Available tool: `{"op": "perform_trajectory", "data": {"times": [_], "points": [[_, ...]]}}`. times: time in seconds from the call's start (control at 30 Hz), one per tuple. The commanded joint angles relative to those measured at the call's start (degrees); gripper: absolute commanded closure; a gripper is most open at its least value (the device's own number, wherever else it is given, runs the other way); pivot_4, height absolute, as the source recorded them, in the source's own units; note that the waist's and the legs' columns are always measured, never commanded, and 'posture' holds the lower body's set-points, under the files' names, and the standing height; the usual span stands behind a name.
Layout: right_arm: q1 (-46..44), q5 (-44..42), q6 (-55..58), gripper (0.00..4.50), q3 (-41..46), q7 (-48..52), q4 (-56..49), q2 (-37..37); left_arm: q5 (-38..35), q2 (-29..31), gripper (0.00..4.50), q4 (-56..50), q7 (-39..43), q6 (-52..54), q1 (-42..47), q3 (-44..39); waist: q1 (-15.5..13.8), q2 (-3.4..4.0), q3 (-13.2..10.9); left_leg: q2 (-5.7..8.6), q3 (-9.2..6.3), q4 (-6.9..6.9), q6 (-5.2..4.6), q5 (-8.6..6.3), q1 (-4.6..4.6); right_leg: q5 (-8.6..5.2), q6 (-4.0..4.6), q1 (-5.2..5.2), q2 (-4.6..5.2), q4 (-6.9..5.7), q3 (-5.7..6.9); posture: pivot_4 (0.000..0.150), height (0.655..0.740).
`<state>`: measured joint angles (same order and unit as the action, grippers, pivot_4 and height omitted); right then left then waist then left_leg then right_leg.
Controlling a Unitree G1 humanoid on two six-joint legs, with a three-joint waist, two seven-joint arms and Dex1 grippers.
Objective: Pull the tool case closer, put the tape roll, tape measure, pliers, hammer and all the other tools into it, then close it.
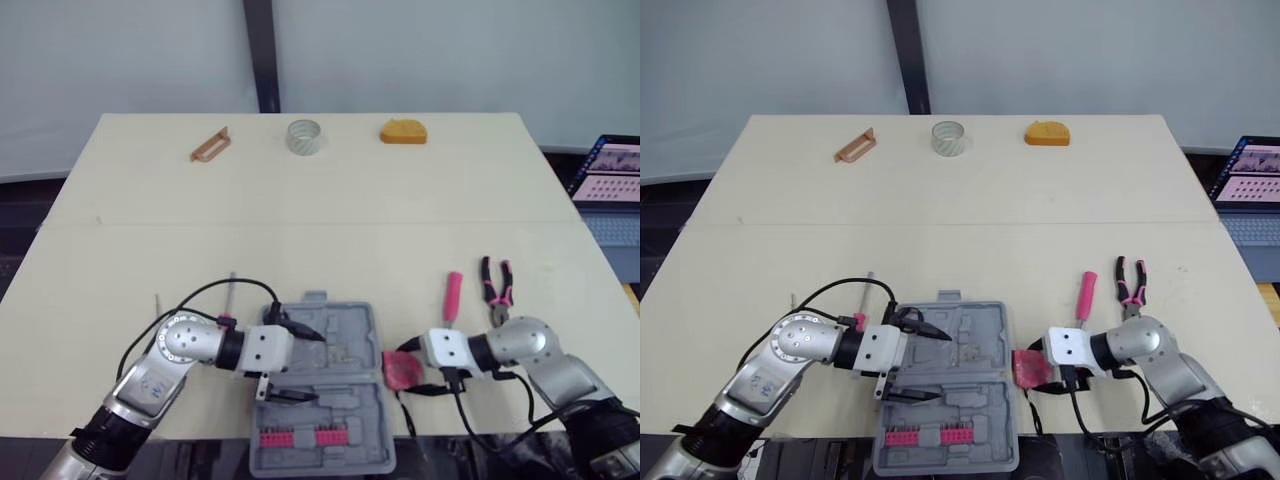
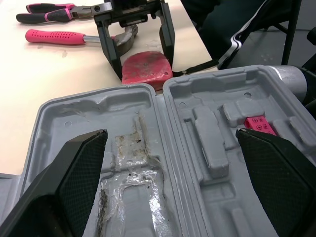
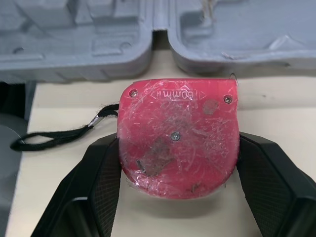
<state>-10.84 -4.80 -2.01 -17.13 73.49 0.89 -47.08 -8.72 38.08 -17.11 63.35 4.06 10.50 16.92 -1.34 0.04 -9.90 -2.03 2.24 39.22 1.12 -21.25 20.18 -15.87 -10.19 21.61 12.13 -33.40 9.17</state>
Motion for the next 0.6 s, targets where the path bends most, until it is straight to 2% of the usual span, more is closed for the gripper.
{"op": "perform_trajectory", "data": {"times": [0.03,0.17,0.37,0.6], "points": [[-0.9,-5.6,8.1,1.58,3.8,3.3,-8.6,-4.0,-1.2,0.7,0.00,-2.9,-0.3,0.7,-0.7,-1.1,0.0,0.03,0.0,0.00,0.00,0.01,0.00,0.00,0.00,0.00,0.00,0.00,0.00,0.00,0.00,0.150,0.7400],[-6.8,-7.9,21.5,1.58,4.4,2.5,-16.3,-7.1,-1.8,1.6,0.00,-3.3,-0.5,2.6,-0.6,-2.4,0.1,0.04,0.0,0.00,-0.01,0.03,0.00,0.00,0.00,0.00,0.00,0.00,0.00,-0.01,-0.01,0.150,0.7400],[-17.4,-2.1,34.5,1.58,-2.0,2.6,-24.0,-9.2,-2.9,1.1,0.00,-1.5,-2.2,3.8,-0.2,-5.5,-0.2,0.06,0.0,-0.03,-0.08,-0.02,0.01,0.00,0.06,0.00,0.00,0.07,-0.02,-0.01,0.01,0.150,0.7400],[-29.8,8.7,40.0,1.58,-13.6,-1.2,-21.2,-2.1,-4.1,1.0,0.00,0.8,-4.5,3.4,-1.9,-10.2,0.5,0.07,0.0,-0.03,-0.07,0.02,0.01,0.00,0.09,0.00,0.00,0.13,-0.02,-0.05,-0.02,0.150,0.7400]]}}
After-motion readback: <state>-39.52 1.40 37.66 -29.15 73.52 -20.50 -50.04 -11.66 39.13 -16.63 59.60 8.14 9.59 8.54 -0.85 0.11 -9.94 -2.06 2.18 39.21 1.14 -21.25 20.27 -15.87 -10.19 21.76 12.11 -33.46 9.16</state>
